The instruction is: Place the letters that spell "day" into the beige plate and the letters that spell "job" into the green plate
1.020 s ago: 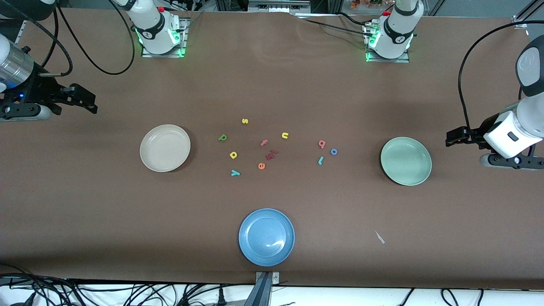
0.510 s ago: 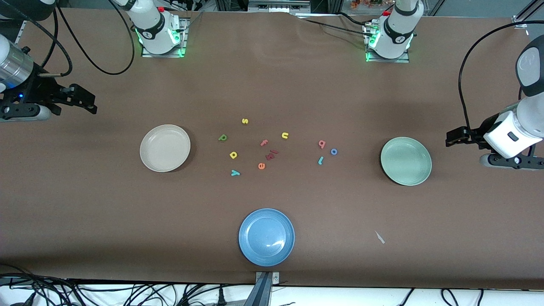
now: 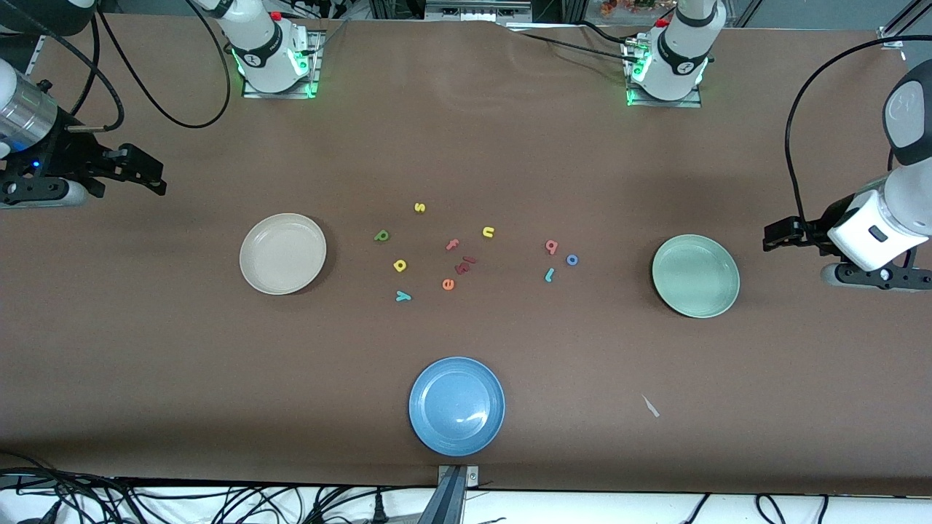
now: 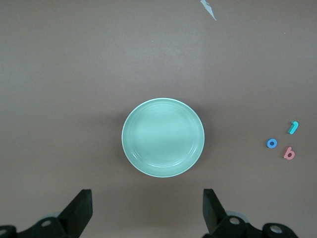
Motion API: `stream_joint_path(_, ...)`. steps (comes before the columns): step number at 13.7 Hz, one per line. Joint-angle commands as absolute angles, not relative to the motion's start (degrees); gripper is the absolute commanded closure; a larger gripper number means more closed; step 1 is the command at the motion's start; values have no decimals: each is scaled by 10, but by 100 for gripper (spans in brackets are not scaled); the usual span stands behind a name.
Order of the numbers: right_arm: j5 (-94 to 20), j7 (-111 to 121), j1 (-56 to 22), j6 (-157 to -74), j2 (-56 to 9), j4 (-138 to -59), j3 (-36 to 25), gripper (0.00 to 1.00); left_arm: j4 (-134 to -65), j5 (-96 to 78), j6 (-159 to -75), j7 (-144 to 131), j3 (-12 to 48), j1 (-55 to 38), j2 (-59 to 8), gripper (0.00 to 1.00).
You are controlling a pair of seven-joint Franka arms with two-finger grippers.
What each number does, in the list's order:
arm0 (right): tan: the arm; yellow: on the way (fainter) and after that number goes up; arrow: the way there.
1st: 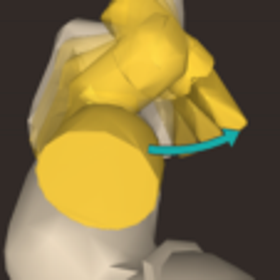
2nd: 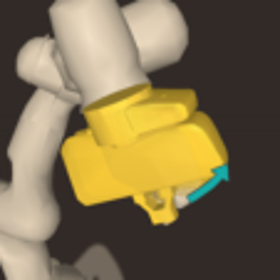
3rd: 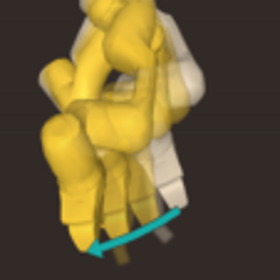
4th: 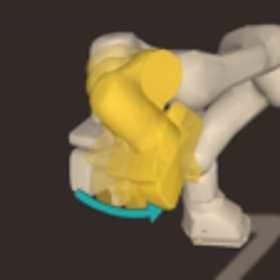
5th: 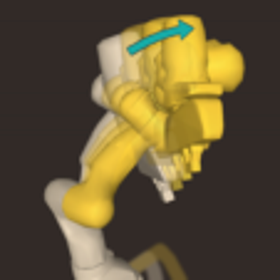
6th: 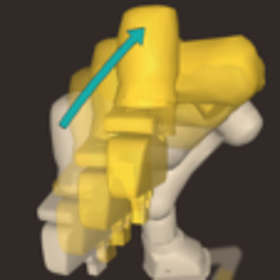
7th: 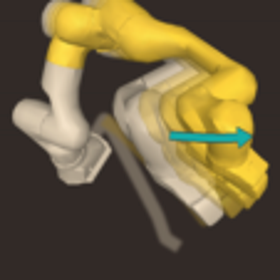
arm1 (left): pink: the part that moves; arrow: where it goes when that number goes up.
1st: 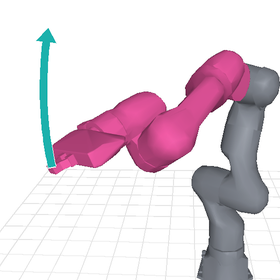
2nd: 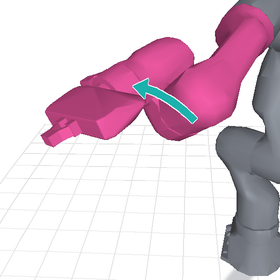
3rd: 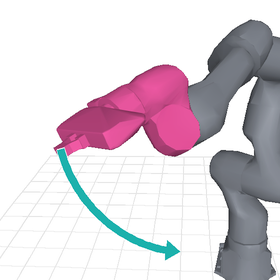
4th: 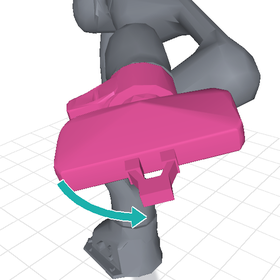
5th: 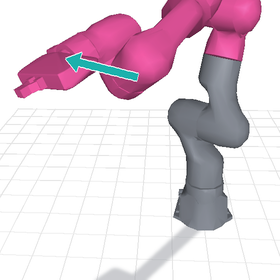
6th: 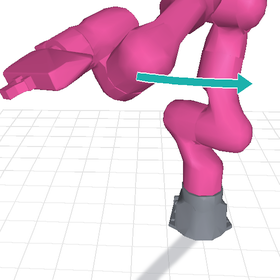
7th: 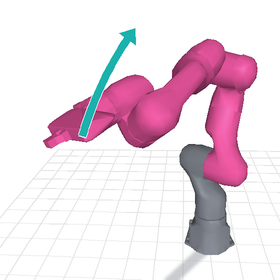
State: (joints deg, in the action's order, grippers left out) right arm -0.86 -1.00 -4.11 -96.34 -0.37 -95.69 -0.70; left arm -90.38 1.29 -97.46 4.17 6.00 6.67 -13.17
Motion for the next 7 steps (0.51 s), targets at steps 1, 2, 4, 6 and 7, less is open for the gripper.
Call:
stream_joint_path(1, 1, -15, -34, -969, 3, -965, 1, 0, -912, 0, -973, 55, 59, 67, -121, 2)
stream_joint_path(2, 2, -15, -34, -969, 3, -964, 1, 0, -912, 0, -973, 55, 59, 67, -121, 2)
stream_joint_path(4, 2, -15, -34, -969, 3, -965, 1, 0, -912, 0, -973, 55, 59, 66, -121, 2)
stream_joint_path(6, 2, -15, -34, -970, 3, -965, 1, 0, -913, 0, -973, 52, 59, 66, -122, 2)
stream_joint_path(7, 2, -15, -34, -970, 3, -964, 1, 0, -914, 0, -973, 52, 60, 66, -122, 2)
